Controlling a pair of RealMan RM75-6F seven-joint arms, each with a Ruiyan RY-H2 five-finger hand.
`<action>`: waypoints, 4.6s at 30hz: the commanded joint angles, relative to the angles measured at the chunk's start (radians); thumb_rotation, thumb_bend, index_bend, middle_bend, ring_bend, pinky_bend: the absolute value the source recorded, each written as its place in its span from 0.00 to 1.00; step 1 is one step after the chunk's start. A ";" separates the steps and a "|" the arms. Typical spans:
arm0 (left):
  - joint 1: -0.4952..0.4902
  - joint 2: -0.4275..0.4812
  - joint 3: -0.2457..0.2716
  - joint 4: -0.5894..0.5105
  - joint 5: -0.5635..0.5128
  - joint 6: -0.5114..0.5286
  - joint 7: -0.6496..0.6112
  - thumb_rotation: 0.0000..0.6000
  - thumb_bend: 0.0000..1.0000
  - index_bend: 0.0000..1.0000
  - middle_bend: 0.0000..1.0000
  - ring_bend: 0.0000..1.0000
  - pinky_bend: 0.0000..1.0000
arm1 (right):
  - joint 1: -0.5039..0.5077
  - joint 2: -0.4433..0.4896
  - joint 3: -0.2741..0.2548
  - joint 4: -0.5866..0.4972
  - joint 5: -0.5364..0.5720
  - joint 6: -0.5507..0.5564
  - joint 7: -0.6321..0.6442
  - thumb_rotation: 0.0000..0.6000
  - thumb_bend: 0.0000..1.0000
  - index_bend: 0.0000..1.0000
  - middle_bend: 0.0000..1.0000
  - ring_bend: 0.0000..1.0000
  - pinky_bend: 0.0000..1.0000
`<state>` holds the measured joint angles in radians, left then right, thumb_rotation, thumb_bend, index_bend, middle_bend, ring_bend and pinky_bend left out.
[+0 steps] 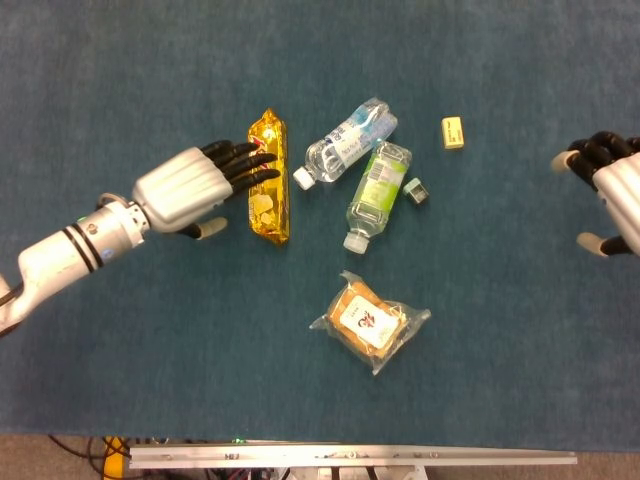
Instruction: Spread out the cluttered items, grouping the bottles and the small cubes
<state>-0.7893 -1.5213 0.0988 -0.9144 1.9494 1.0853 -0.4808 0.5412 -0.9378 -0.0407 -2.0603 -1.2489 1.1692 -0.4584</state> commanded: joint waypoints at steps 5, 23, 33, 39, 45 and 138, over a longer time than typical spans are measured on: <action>-0.014 -0.026 0.030 0.024 -0.003 0.053 -0.022 1.00 0.35 0.13 0.07 0.02 0.15 | -0.021 0.003 0.009 0.021 -0.009 -0.012 0.031 1.00 0.00 0.31 0.32 0.23 0.37; -0.076 -0.108 0.104 0.154 0.035 0.108 -0.024 1.00 0.34 0.17 0.08 0.02 0.15 | -0.060 0.017 0.036 0.027 0.000 -0.021 0.049 1.00 0.00 0.31 0.32 0.23 0.37; -0.074 -0.167 0.144 0.284 0.041 0.159 -0.061 1.00 0.34 0.17 0.08 0.02 0.15 | -0.067 0.021 0.054 0.020 0.015 -0.028 0.038 1.00 0.00 0.31 0.32 0.23 0.37; -0.071 -0.203 0.174 0.371 0.049 0.177 -0.083 1.00 0.34 0.17 0.07 0.02 0.15 | -0.072 0.024 0.061 0.016 0.029 -0.031 0.030 1.00 0.00 0.31 0.32 0.23 0.37; -0.064 -0.237 0.193 0.447 0.042 0.180 -0.117 1.00 0.34 0.17 0.07 0.02 0.15 | -0.074 0.023 0.069 0.012 0.039 -0.034 0.022 1.00 0.00 0.31 0.32 0.23 0.37; 0.186 0.182 0.211 -0.295 0.005 0.325 0.226 1.00 0.34 0.57 0.55 0.50 0.62 | -0.056 -0.045 0.120 0.101 0.052 -0.108 0.109 1.00 0.00 0.31 0.33 0.23 0.37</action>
<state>-0.5942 -1.3561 0.3159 -1.1648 1.9437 1.4204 -0.2769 0.4847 -0.9818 0.0782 -1.9603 -1.1984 1.0624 -0.3499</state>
